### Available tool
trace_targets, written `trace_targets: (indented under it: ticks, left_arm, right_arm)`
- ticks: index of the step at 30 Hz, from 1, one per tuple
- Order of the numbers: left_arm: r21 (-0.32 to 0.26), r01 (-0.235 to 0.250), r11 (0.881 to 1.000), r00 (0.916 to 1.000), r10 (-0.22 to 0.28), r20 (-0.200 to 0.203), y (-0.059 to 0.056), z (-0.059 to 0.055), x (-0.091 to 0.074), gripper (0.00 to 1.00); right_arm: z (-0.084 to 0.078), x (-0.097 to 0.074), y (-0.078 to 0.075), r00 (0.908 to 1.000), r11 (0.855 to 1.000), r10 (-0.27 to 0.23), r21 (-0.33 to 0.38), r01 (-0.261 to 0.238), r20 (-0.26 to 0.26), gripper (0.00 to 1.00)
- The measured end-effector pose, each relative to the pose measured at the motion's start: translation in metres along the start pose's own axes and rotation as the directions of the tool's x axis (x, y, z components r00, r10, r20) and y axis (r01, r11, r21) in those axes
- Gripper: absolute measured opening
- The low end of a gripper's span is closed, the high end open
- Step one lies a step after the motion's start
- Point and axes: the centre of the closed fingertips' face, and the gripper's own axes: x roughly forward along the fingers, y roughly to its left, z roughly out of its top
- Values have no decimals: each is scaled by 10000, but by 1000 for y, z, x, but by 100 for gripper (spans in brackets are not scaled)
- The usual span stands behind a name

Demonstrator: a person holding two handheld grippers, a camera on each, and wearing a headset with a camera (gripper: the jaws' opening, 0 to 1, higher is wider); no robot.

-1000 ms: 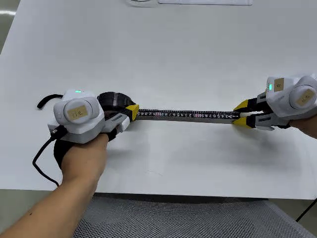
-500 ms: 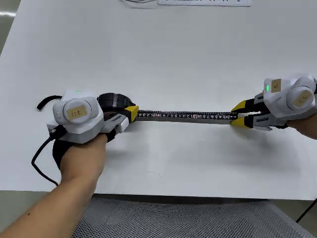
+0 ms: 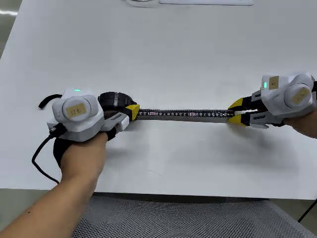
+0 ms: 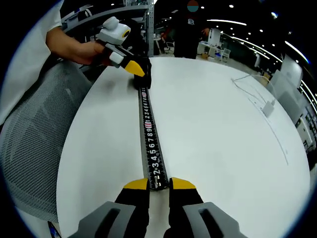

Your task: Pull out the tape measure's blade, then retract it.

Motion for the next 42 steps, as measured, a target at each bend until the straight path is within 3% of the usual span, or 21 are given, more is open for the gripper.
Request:
trace_targets:
  ticks: [11, 28, 42]
  left_arm:
    - [-159, 33, 9999, 10000, -33, 5, 1, 1, 0, 57]
    - [-280, 101, 9996, 9999, -102, -19, 2, 1, 0, 57]
    - [-369, 155, 9992, 9999, -155, 10, 3, 1, -1, 57]
  right_arm:
    - [25, 15, 1, 9993, 9998, 161, -117, -157, 338, 11]
    - [48, 35, 7, 9968, 9990, 432, -162, -422, 671, 11]
    - [76, 57, 13, 9916, 9982, 604, -53, -602, 1140, 11]
